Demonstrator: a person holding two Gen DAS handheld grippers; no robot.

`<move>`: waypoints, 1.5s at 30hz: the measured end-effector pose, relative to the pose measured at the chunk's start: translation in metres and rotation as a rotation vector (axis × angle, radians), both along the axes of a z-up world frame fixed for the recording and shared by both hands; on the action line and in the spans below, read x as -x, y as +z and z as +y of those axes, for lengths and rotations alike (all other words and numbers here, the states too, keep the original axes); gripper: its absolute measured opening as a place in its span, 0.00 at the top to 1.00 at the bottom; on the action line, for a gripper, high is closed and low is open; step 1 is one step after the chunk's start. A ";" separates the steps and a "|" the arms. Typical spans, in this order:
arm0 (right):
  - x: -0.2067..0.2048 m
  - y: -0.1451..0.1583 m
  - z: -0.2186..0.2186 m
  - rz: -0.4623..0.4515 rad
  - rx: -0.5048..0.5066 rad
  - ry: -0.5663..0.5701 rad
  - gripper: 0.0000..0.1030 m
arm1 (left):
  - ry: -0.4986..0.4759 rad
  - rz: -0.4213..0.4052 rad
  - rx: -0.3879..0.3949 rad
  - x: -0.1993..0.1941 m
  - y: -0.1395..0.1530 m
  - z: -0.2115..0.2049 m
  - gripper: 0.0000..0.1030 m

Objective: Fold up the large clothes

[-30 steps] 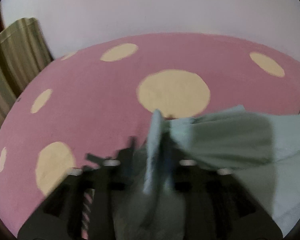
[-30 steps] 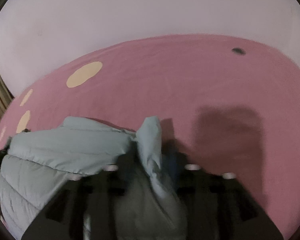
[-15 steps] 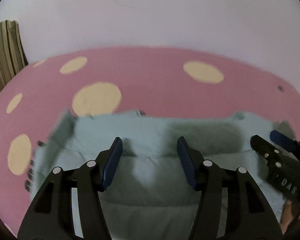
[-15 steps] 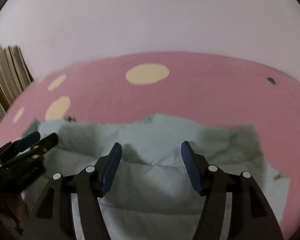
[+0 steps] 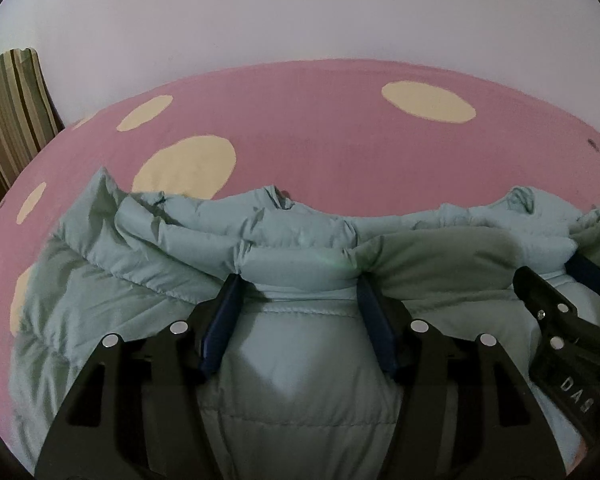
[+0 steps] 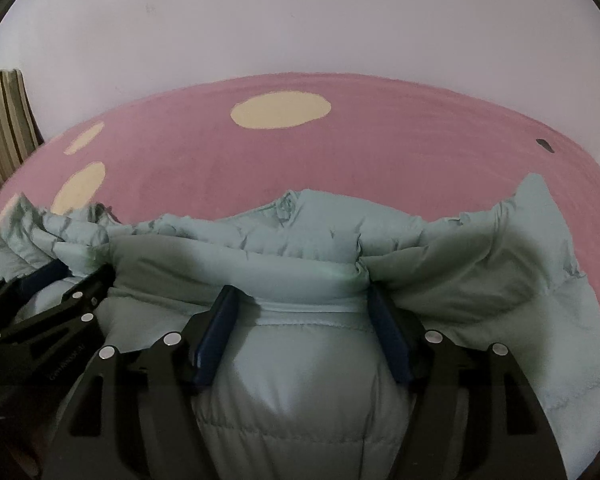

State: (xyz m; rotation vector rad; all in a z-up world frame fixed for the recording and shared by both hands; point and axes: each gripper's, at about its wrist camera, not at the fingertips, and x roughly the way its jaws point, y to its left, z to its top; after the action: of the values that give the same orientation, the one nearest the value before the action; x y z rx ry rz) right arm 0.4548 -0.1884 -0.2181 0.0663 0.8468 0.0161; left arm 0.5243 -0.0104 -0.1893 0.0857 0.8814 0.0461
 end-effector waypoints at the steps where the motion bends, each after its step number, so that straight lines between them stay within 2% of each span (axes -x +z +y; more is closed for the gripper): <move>1: 0.003 0.007 -0.003 -0.002 -0.008 -0.002 0.35 | -0.003 0.000 0.015 0.003 0.006 0.002 0.42; 3: 0.016 0.024 -0.012 -0.026 0.001 -0.012 0.35 | -0.011 -0.020 0.055 0.019 0.022 0.013 0.42; 6: 0.035 0.036 -0.036 -0.066 0.058 -0.060 0.35 | 0.027 -0.067 0.014 0.035 0.029 0.033 0.39; 9: 0.036 0.022 -0.063 -0.019 0.051 -0.121 0.35 | 0.085 -0.023 0.029 0.029 0.015 0.057 0.39; 11: 0.033 0.008 -0.074 0.011 0.007 -0.136 0.34 | 0.105 -0.009 0.048 0.027 0.004 0.064 0.39; 14: 0.028 -0.007 -0.070 0.015 0.038 -0.138 0.30 | 0.090 -0.017 -0.039 0.024 -0.007 0.052 0.38; 17: 0.025 -0.015 -0.071 0.011 0.030 -0.146 0.29 | 0.100 -0.016 -0.048 0.020 -0.018 0.051 0.37; 20: 0.026 -0.016 -0.074 0.009 0.014 -0.148 0.29 | 0.099 0.000 -0.061 0.017 -0.018 0.049 0.37; 23: 0.027 -0.009 -0.075 0.010 -0.004 -0.146 0.29 | 0.092 0.004 -0.071 0.018 -0.006 0.050 0.36; 25: 0.036 0.002 -0.078 0.006 -0.032 -0.140 0.28 | 0.096 0.015 -0.064 0.026 0.005 0.055 0.23; 27: 0.049 0.014 -0.082 -0.005 -0.052 -0.135 0.25 | 0.094 0.008 -0.028 0.044 0.019 0.068 0.14; 31: 0.084 0.030 -0.103 -0.026 -0.082 -0.174 0.22 | 0.154 -0.006 0.007 0.080 0.034 0.097 0.11; 34: 0.112 0.031 -0.128 -0.005 -0.127 -0.241 0.21 | 0.203 0.005 0.077 0.106 0.037 0.122 0.10; 36: 0.121 0.027 -0.138 0.016 -0.159 -0.259 0.21 | 0.223 0.032 0.146 0.123 0.031 0.137 0.07; 40: 0.134 0.010 -0.151 0.069 -0.227 -0.284 0.21 | 0.193 0.114 0.258 0.134 0.011 0.146 0.07; 43: 0.137 -0.002 -0.154 0.103 -0.299 -0.303 0.20 | 0.168 0.142 0.346 0.137 0.002 0.149 0.07; 45: 0.138 -0.004 -0.149 0.097 -0.278 -0.301 0.19 | 0.186 0.140 0.397 0.139 -0.001 0.152 0.07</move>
State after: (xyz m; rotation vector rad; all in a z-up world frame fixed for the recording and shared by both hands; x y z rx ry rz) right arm 0.3163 -0.3376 -0.2223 0.4577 0.9199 -0.1532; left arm 0.3857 0.1420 -0.1902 -0.3680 1.0214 0.0384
